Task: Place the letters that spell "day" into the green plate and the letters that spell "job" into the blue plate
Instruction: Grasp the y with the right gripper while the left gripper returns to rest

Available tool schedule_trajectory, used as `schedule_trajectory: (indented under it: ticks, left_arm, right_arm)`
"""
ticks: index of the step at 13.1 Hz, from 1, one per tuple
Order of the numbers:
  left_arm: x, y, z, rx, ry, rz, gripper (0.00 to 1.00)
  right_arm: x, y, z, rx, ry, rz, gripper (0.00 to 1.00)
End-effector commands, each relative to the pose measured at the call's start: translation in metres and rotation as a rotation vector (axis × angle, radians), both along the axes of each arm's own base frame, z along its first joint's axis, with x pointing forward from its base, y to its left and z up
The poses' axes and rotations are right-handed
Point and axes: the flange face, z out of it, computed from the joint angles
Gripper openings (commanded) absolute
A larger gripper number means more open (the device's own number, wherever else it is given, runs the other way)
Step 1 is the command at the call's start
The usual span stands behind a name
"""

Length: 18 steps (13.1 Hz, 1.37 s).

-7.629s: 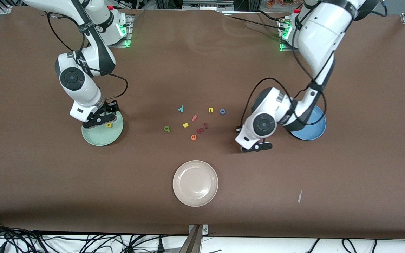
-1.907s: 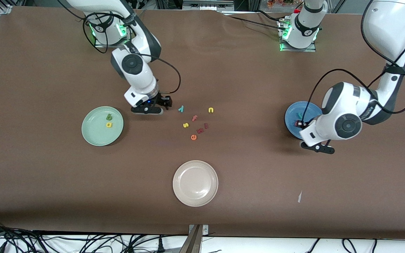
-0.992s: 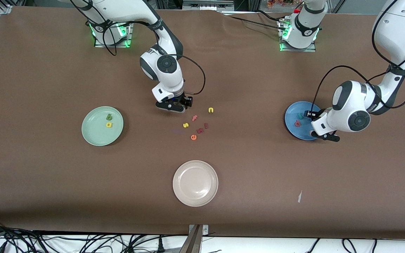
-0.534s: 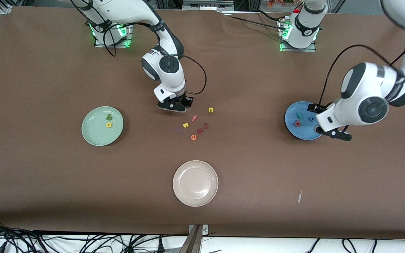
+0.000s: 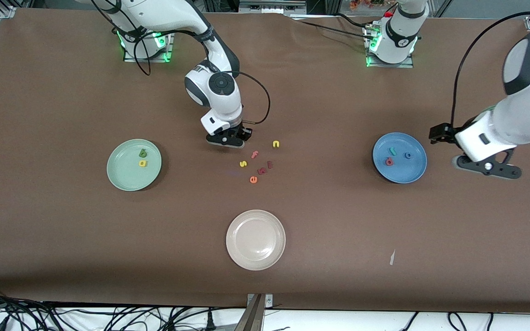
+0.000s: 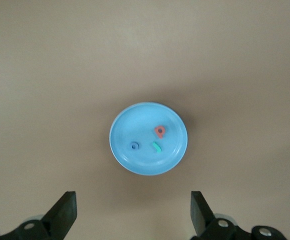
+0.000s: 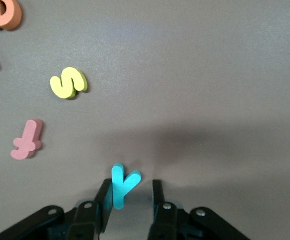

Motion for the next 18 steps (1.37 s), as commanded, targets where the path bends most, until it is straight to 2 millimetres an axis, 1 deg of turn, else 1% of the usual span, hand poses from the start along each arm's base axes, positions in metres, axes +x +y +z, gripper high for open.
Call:
schedule_trajectory:
  ticks: [1, 2, 3, 4, 5, 6, 7, 8, 9, 10, 11, 12, 13, 15, 17, 18]
  left_arm:
    - [0.003, -0.001, 0.023, -0.020, -0.026, 0.018, 1.00]
    - [0.003, -0.006, 0.023, -0.012, -0.027, 0.020, 1.00]
    - [0.004, -0.004, 0.020, 0.020, -0.023, 0.034, 1.00]
    - [0.000, -0.005, 0.026, 0.043, -0.033, 0.056, 1.00]
    - [-0.001, 0.000, 0.027, -0.004, -0.025, 0.094, 1.00]
    - [-0.004, 0.013, 0.030, -0.085, -0.014, 0.135, 1.00]
    - [-0.014, 0.019, 0.031, -0.137, -0.005, 0.171, 1.00]
    - [-0.024, 0.021, 0.033, -0.135, -0.032, 0.184, 1.00]
    - [-0.036, 0.020, 0.036, -0.121, -0.063, 0.192, 1.00]
    - [-0.046, 0.028, 0.048, -0.093, -0.130, 0.197, 1.00]
    - [-0.056, 0.022, 0.051, -0.076, -0.150, 0.179, 1.00]
    - [-0.070, 0.019, 0.058, -0.066, -0.162, 0.166, 1.00]
    - [-0.075, 0.020, 0.057, -0.058, -0.165, 0.165, 1.00]
    - [-0.075, 0.025, 0.057, -0.052, -0.164, 0.165, 1.00]
    - [-0.076, 0.021, 0.058, -0.023, -0.165, 0.148, 1.00]
    - [-0.076, 0.016, 0.059, -0.019, -0.167, 0.138, 1.00]
  right_arm:
    - [0.002, 0.005, -0.003, -0.002, -0.018, 0.003, 0.30]
    - [0.002, 0.005, -0.002, -0.001, -0.019, 0.003, 0.27]
    - [0.002, 0.005, -0.003, -0.003, -0.018, 0.005, 0.24]
    - [0.002, 0.005, -0.002, -0.002, -0.020, 0.007, 0.19]
    - [0.003, 0.005, -0.001, -0.003, -0.023, 0.013, 0.15]
    - [0.002, 0.005, -0.002, -0.004, -0.022, 0.014, 0.13]
    - [0.003, 0.005, 0.001, -0.004, -0.025, 0.018, 0.13]
    - [0.007, 0.003, 0.008, -0.001, -0.034, 0.028, 0.13]
    - [0.015, -0.002, 0.020, -0.004, -0.048, 0.039, 0.13]
    - [0.020, -0.008, 0.030, -0.018, -0.044, 0.049, 0.13]
    - [0.024, -0.015, 0.040, -0.038, -0.033, 0.067, 0.13]
    - [0.037, -0.030, 0.054, -0.047, -0.032, 0.081, 0.13]
    - [0.048, -0.048, 0.069, -0.059, -0.027, 0.105, 0.13]
    - [0.072, -0.095, 0.100, -0.100, 0.009, 0.175, 0.13]
    - [0.085, -0.137, 0.122, -0.127, 0.042, 0.235, 0.13]
    - [0.093, -0.177, 0.138, -0.140, 0.065, 0.293, 0.13]
